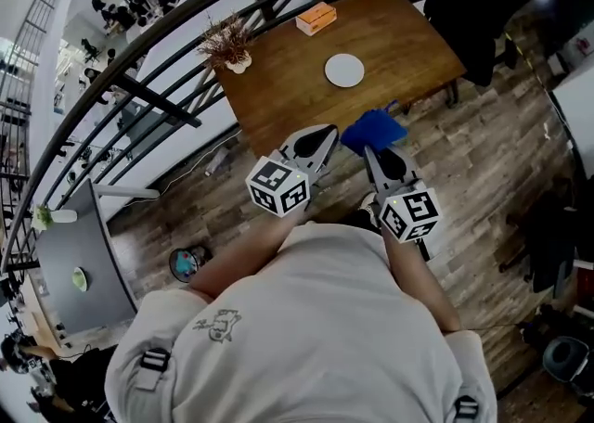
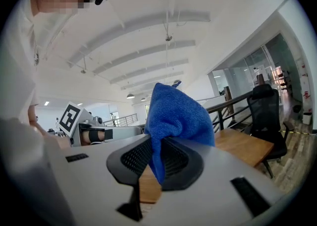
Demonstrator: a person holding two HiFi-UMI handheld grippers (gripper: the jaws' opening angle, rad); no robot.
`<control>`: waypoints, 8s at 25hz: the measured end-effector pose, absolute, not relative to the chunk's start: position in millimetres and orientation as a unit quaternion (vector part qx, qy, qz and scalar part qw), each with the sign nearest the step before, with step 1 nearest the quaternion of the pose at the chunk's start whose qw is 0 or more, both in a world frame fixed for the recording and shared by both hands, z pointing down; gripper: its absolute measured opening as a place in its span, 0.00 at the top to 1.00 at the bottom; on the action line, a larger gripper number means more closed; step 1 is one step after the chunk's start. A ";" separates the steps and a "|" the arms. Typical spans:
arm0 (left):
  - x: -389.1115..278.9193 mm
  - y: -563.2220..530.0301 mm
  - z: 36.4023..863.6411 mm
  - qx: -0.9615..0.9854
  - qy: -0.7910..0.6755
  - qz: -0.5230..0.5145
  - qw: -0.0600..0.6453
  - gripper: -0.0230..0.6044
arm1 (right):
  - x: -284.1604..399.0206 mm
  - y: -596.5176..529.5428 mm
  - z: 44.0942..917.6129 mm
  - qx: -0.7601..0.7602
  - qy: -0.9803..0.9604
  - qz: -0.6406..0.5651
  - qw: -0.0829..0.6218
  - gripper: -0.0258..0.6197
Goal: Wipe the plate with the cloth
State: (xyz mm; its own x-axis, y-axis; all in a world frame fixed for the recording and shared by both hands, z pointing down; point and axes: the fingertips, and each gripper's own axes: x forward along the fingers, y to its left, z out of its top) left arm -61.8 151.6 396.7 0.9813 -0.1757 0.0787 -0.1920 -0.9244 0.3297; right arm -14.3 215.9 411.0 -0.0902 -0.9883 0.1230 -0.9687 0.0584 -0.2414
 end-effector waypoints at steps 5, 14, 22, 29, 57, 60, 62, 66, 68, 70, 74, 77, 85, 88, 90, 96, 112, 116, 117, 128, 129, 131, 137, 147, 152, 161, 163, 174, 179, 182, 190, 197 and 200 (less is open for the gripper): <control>-3.0 125.0 407.8 0.976 -0.114 0.031 0.182 0.95 | 47.5 186.5 415.8 -0.648 0.748 -0.141 0.038 0.88; 72.5 91.4 420.2 0.966 -0.163 0.045 0.195 0.95 | 135.2 159.1 419.5 -0.617 0.771 -0.155 0.039 0.88; 78.3 57.9 427.3 0.959 -0.192 0.050 0.204 0.95 | 146.1 116.1 431.0 -0.593 0.785 -0.175 0.036 0.88; 80.0 0.6 425.2 0.960 -0.204 0.049 0.186 0.95 | 152.4 67.1 424.4 -0.597 0.784 -0.169 0.019 0.88; 83.9 -145.9 506.7 0.931 -0.194 0.084 0.299 0.95 | 168.4 -91.9 486.5 -0.597 0.763 -0.249 -0.010 0.88; 90.7 -155.9 528.9 0.919 -0.209 0.104 0.317 0.95 | 175.9 -108.6 506.7 -0.578 0.771 -0.265 -0.026 0.88; 96.7 -161.1 543.5 0.912 -0.217 0.119 0.327 0.95 | 181.4 -117.4 521.2 -0.565 0.777 -0.273 -0.044 0.88; 105.8 -166.1 575.6 0.897 -0.239 0.153 0.338 0.95 | 191.7 -125.1 551.4 -0.533 0.791 -0.288 -0.082 0.88; 108.0 -166.2 601.6 0.888 -0.250 0.177 0.342 0.95 | 199.4 -125.6 573.4 -0.522 0.794 -0.294 -0.102 0.88; 108.3 -165.6 632.0 0.876 -0.258 0.201 0.355 0.95 | 206.5 -126.6 597.9 -0.514 0.794 -0.299 -0.123 0.88; 104.5 -158.7 677.9 0.848 -0.266 0.239 0.391 0.90 | 211.5 -127.2 633.3 -0.496 0.794 -0.319 -0.148 0.88; 108.5 -155.2 698.7 0.835 -0.275 0.256 0.402 0.88 | 218.3 -125.4 654.1 -0.485 0.793 -0.332 -0.160 0.88; 103.1 -151.8 747.7 0.803 -0.289 0.286 0.436 0.82 | 219.1 -122.2 722.3 -0.461 0.787 -0.359 -0.199 0.88; 100.6 -148.2 762.9 0.792 -0.298 0.299 0.442 0.80 | 217.8 -117.0 745.3 -0.450 0.784 -0.367 -0.222 0.88; 100.5 -149.1 770.8 0.786 -0.304 0.304 0.444 0.79 | 218.7 -117.0 757.7 -0.445 0.782 -0.369 -0.233 0.88; 102.9 -150.1 786.6 0.774 -0.314 0.311 0.454 0.77 | 219.2 -113.7 780.3 -0.429 0.781 -0.373 -0.259 0.88; 100.5 -148.0 805.0 0.757 -0.317 0.324 0.471 0.74 | 222.5 -107.4 807.2 -0.405 0.784 -0.376 -0.284 0.88; 104.9 -148.1 803.6 0.758 -0.312 0.325 0.472 0.74 | 223.7 -108.5 808.5 -0.406 0.783 -0.379 -0.280 0.88; 106.4 -147.9 803.1 0.758 -0.310 0.324 0.475 0.74 | 224.0 -108.7 809.3 -0.407 0.782 -0.380 -0.280 0.88; 118.7 -146.5 778.9 0.752 -0.310 0.247 0.527 0.92 | 226.0 -106.6 811.3 -0.417 0.766 -0.397 -0.287 0.88; 119.2 -146.1 775.6 0.752 -0.310 0.239 0.531 0.93 | 225.5 -107.1 809.9 -0.418 0.764 -0.397 -0.289 0.88; 121.1 -144.8 768.0 0.755 -0.305 0.229 0.533 0.94 | 225.4 -108.8 806.4 -0.421 0.762 -0.398 -0.289 0.88; 121.0 -140.4 731.3 0.779 -0.274 0.193 0.530 0.94 | 225.1 -125.0 766.9 -0.439 0.773 -0.374 -0.265 0.88; 97.3 -148.2 632.5 0.826 -0.232 0.113 0.501 0.94 | 133.2 -166.4 625.7 -0.414 0.850 -0.193 -0.263 0.88; 55.3 -170.1 585.1 0.834 -0.257 0.047 0.487 0.94 | 74.3 -146.3 583.8 -0.362 0.879 -0.139 -0.276 0.88; -31.9 -185.5 530.6 0.836 -0.266 -0.032 0.479 0.94 | 64.7 -143.0 561.3 -0.366 0.860 -0.096 -0.343 0.88; -42.1 -178.2 526.2 0.841 -0.251 -0.030 0.479 0.94 | 69.8 -159.4 546.1 -0.387 0.849 -0.087 -0.348 0.88; -51.3 -164.6 496.0 0.871 -0.178 -0.034 0.456 0.94 | -27.9 -171.4 473.0 -0.368 0.857 0.017 -0.362 0.88; -69.5 -179.4 478.5 0.863 -0.173 -0.067 0.471 0.94 | -46.0 -140.2 489.9 -0.353 0.870 -0.044 -0.342 0.88; -78.5 -180.1 482.3 0.866 -0.173 -0.055 0.466 0.94 | -31.0 -129.6 506.9 -0.358 0.860 -0.061 -0.358 0.88; -71.5 -164.3 491.2 0.874 -0.146 -0.028 0.463 0.93 | 26.8 -159.0 491.7 -0.436 0.814 -0.056 -0.381 0.88; -54.1 -167.2 473.5 0.890 -0.130 -0.026 0.437 0.93 | -14.0 -173.3 456.5 -0.428 0.828 -0.010 -0.363 0.88; -57.4 -175.3 462.5 0.882 -0.129 -0.053 0.451 0.94 | -41.3 -154.5 461.5 -0.402 0.846 -0.013 -0.349 0.88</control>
State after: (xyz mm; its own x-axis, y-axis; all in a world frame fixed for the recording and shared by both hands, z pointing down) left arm -57.4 -175.3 462.5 0.9613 -0.2748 0.0222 -0.1789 -0.5606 0.8085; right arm -41.3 -154.5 461.5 -0.4331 -0.6711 0.6017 -0.6896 0.6766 0.2582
